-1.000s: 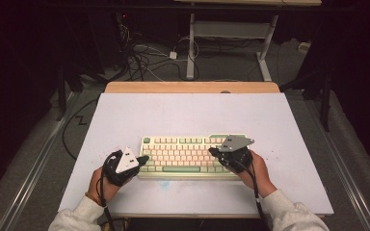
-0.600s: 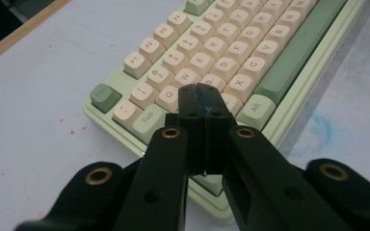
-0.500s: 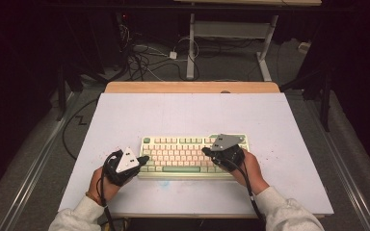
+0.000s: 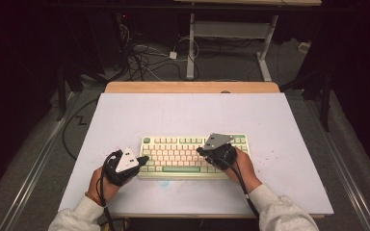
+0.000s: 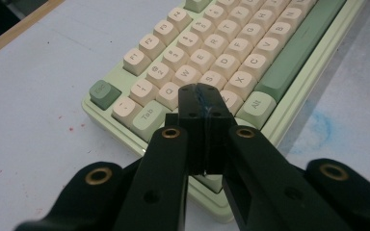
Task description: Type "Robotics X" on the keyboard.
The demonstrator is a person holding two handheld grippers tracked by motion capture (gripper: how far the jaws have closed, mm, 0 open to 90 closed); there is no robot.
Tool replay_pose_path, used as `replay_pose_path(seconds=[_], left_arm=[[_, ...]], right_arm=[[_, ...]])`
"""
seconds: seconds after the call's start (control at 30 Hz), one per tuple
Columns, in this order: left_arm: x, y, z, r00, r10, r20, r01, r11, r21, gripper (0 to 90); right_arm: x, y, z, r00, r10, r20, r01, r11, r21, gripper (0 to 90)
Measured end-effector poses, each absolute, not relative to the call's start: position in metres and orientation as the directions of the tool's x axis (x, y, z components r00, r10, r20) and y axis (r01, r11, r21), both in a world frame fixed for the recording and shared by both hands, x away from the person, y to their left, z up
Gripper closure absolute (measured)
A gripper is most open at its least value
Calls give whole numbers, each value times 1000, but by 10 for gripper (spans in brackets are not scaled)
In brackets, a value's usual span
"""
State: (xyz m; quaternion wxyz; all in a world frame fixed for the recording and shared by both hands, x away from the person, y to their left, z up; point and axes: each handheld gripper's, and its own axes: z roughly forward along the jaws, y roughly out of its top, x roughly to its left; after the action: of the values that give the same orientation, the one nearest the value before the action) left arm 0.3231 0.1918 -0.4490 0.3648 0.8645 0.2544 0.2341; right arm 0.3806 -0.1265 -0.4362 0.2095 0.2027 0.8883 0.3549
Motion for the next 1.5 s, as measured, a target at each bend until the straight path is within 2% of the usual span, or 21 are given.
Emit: replay_pose_path(seconds=[0.13, 1.5], left_arm=[[323, 191, -448, 758, 607, 237, 258, -613, 747, 877], [323, 191, -450, 769, 599, 222, 270, -619, 737, 877]], right_arm=[[382, -126, -437, -831, 506, -232, 210, 671, 712, 900], [392, -117, -446, -827, 510, -236, 241, 702, 671, 900]])
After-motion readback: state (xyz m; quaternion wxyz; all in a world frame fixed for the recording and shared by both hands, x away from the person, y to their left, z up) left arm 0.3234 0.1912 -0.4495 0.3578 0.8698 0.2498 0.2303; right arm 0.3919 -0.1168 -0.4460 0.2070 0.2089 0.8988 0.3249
